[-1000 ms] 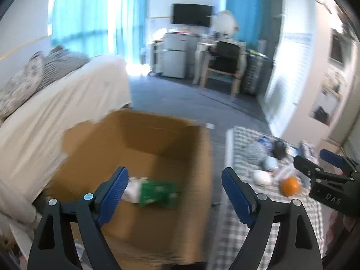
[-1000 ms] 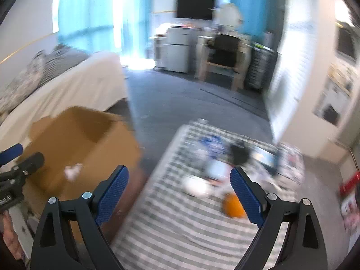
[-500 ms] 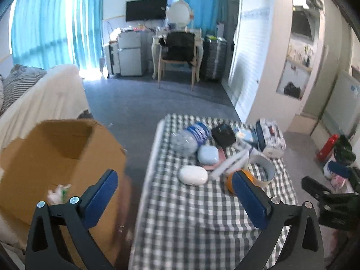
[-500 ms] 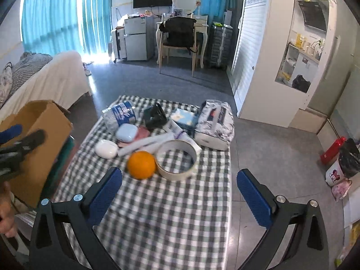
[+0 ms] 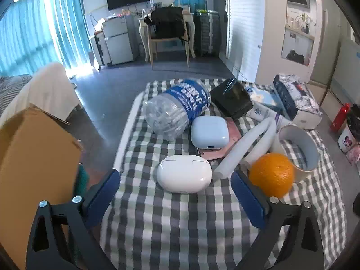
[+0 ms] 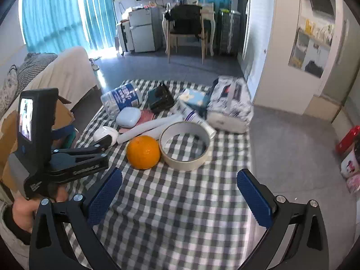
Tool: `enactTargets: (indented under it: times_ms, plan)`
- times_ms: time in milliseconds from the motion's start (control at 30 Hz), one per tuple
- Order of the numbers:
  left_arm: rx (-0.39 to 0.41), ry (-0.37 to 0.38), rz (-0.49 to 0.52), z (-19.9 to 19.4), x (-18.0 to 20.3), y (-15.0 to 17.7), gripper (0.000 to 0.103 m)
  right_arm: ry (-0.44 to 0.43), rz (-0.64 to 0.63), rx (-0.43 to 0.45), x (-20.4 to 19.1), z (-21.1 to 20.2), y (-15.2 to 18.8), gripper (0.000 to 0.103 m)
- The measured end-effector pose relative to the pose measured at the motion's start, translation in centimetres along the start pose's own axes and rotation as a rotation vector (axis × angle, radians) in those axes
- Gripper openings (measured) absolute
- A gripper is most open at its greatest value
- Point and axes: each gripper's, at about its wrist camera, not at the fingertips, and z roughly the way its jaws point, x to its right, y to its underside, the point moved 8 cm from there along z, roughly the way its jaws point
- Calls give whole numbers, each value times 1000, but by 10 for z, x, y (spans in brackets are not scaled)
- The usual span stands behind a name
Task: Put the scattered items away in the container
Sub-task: 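Return both grippers to the table and grasp the white oval earbud case with the left gripper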
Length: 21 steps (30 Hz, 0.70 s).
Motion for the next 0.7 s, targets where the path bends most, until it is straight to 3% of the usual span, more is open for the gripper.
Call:
enactTargets:
  times_ms: [233,433,533,600,700]
  plan:
    - [-64,53,-9,30,-3,5,82,-28,-18,-57,-17,29,7,98]
    - [-64,86,-1,36,2,6,80,-46,-39,-125,-29,53,15,77]
    - [-66,95,-1,37,1,5,79,-46,-25,-148,-28,69,15,77]
    - [-61,104,-4,35,1,6,64,-37,-20,-161,-27,78,14,77]
    - [-56,108,-5,35,1,6,63,-26,-9,-164,-26,87,13,79]
